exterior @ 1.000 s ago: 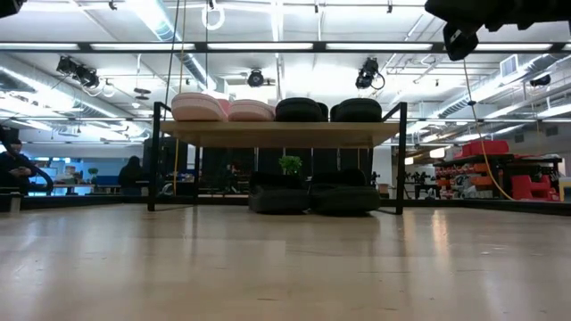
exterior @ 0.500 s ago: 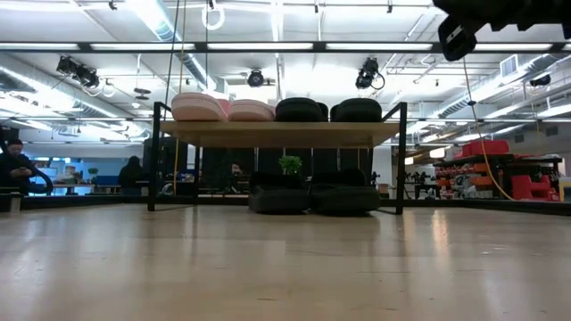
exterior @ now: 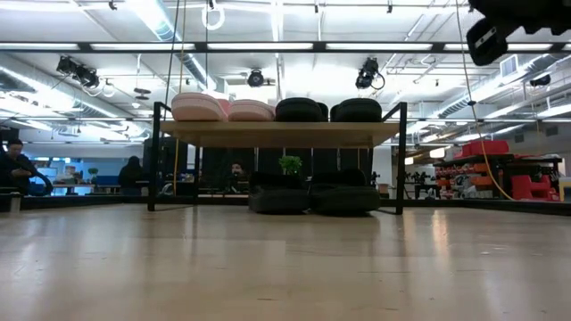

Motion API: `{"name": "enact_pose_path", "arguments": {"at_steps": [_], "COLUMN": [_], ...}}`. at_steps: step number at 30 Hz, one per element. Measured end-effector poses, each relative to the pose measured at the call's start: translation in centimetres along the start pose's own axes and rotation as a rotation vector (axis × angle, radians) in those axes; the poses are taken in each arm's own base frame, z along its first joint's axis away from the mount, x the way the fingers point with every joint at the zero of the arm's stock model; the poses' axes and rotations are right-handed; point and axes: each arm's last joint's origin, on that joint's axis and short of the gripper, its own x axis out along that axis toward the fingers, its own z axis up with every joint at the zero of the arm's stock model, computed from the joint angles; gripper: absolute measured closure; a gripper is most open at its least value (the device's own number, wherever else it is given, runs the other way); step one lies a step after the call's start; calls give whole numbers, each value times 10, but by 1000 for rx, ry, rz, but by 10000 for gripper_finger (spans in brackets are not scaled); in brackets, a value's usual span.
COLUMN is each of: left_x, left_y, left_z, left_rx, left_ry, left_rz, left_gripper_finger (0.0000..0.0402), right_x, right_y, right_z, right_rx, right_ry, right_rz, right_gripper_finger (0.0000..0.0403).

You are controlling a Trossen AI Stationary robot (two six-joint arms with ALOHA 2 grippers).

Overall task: Pick and place slides into the shelf
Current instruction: Return to Home Position

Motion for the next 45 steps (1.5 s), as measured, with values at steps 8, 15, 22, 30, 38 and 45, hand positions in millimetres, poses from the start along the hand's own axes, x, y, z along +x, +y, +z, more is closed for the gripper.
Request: {"name": "enact_pose_path", "arguments": {"at_steps": [8, 15, 22, 30, 38, 45], "left_x": [10, 3, -6, -2, 10, 14], "left_y": [6, 21, 35, 46, 51, 55], "left_z": [-89, -116, -116, -123, -147, -156], "left_rx": [-40, -28, -5, 7, -37, -36], "left_ry": [-129, -235, -298, -309, -270, -261], "left_rz": [-81, -49, 3, 67, -1, 35], "left_gripper_finger": [355, 360, 356, 362, 356, 362], "right_x": [5, -6, -12, -13, -7, -1], "right_y": [-5, -3, -1, -6, -10, -15], "right_z": [-19, -16, -15, -20, -37, -54], "right_rx": [7, 16, 13, 29, 68, 68], "right_ry": [55, 3, -32, 5, 49, 46], "right_rz": [-31, -17, -9, -139, -148, -147], "right_gripper_finger": [389, 387, 388, 388, 389, 389]}}
